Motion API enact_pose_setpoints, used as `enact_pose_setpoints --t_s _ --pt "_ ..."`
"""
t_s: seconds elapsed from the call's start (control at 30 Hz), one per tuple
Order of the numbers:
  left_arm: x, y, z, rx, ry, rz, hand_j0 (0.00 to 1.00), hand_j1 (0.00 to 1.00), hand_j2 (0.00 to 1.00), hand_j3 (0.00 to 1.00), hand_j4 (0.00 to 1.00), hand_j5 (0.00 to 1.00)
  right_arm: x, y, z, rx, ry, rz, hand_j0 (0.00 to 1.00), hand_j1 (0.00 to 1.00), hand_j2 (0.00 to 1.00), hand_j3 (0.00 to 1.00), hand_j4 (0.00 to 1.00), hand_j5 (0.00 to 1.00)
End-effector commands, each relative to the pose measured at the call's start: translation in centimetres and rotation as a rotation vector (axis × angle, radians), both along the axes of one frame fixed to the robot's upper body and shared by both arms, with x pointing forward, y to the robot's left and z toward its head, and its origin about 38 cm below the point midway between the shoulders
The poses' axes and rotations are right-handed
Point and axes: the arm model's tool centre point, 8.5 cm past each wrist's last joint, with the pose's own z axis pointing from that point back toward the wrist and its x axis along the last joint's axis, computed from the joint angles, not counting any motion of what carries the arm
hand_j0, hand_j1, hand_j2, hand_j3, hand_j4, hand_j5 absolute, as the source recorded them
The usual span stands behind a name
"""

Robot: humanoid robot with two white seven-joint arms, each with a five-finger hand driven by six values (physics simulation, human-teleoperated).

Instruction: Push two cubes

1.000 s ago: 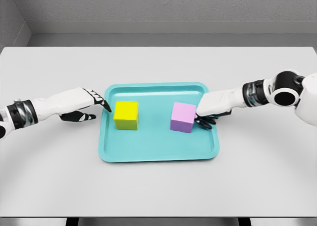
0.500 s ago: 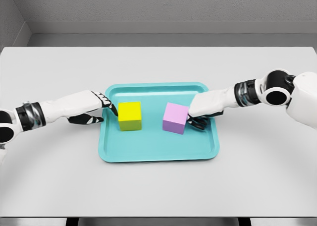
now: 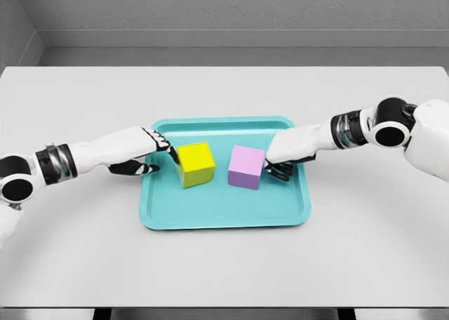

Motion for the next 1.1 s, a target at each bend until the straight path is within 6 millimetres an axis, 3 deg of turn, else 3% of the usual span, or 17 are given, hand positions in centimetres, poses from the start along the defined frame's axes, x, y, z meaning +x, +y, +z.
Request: enact_pose_setpoints --t_s 0.0,0.43,1.07 --pt "-0.1 -0.6 -0.2 -0.010 0.007 -0.008 0.63 0.63 0.63 0.63 0.63 0.63 0.4 -0.5 -0.1 -0.003 0.003 -0.021 0.12 0.12 0.12 0.12 0.12 0.12" --pt "0.0 -0.1 -0.7 0.002 0.017 0.006 0.63 0.63 0.63 0.63 0.63 0.63 1.4 0.6 -0.2 0.004 0.004 -0.033 0.12 0.12 0.12 0.12 0.12 0.12" --pt "1.9 0.0 -0.8 -0.014 0.032 0.042 0.63 0.63 0.63 0.63 0.63 0.63 2.0 1.2 0.4 0.013 -0.009 -0.033 0.12 0.12 0.12 0.12 0.12 0.12"
